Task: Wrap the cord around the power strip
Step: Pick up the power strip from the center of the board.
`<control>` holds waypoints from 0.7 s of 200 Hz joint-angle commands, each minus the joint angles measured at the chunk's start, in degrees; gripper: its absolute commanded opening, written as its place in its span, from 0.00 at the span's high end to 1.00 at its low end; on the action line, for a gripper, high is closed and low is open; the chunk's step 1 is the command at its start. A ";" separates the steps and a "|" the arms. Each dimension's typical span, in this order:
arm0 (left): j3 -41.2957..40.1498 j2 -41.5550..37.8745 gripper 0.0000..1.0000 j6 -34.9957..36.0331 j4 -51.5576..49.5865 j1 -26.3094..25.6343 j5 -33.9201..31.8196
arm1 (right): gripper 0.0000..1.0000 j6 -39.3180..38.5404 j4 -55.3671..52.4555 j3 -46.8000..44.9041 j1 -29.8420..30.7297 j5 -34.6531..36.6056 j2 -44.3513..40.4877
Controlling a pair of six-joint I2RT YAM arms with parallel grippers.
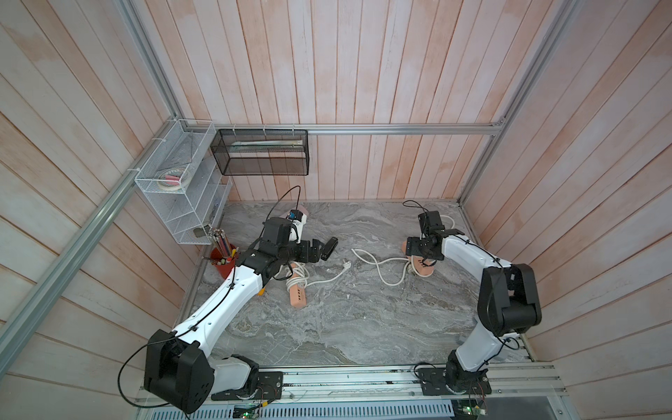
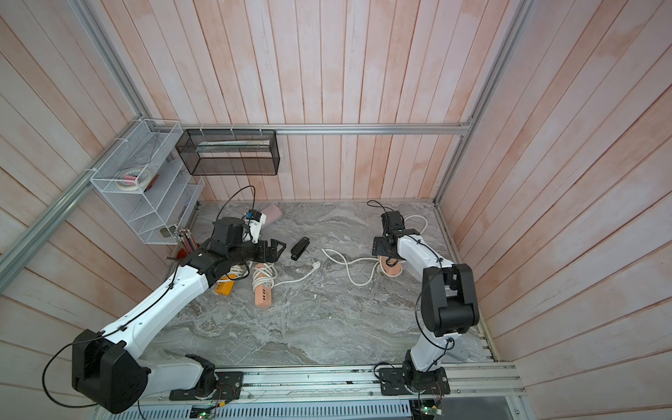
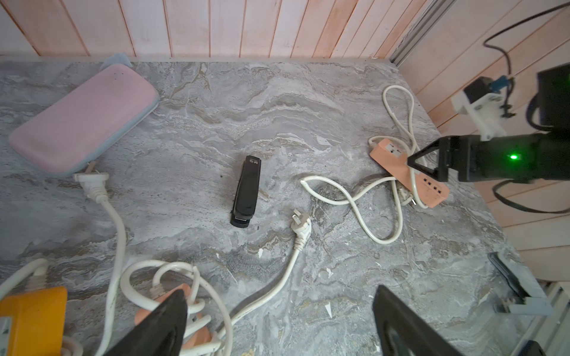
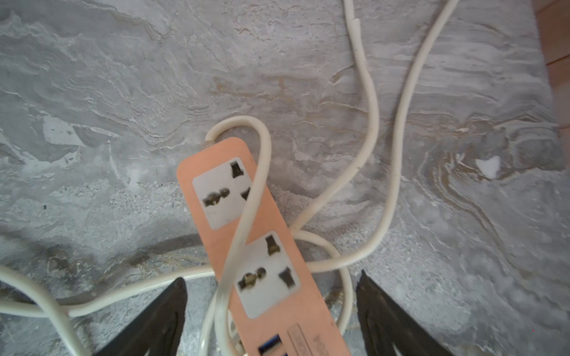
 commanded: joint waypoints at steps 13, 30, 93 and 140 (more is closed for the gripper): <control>1.88 1.13 0.10 -1.46 0.69 -0.77 2.15 | 0.17 -1.79 -2.21 3.03 0.07 -2.26 5.04; 2.29 1.41 0.12 -1.78 0.65 -0.90 2.56 | 0.21 -1.88 -2.01 3.35 0.01 -2.57 6.26; 5.28 2.72 0.18 -2.69 0.17 -0.98 4.00 | 0.54 -0.64 -1.53 7.21 0.15 -6.67 -1.61; 11.66 6.97 0.17 -2.22 1.46 -6.03 4.11 | 0.59 10.62 14.16 5.43 0.18 -20.03 -17.20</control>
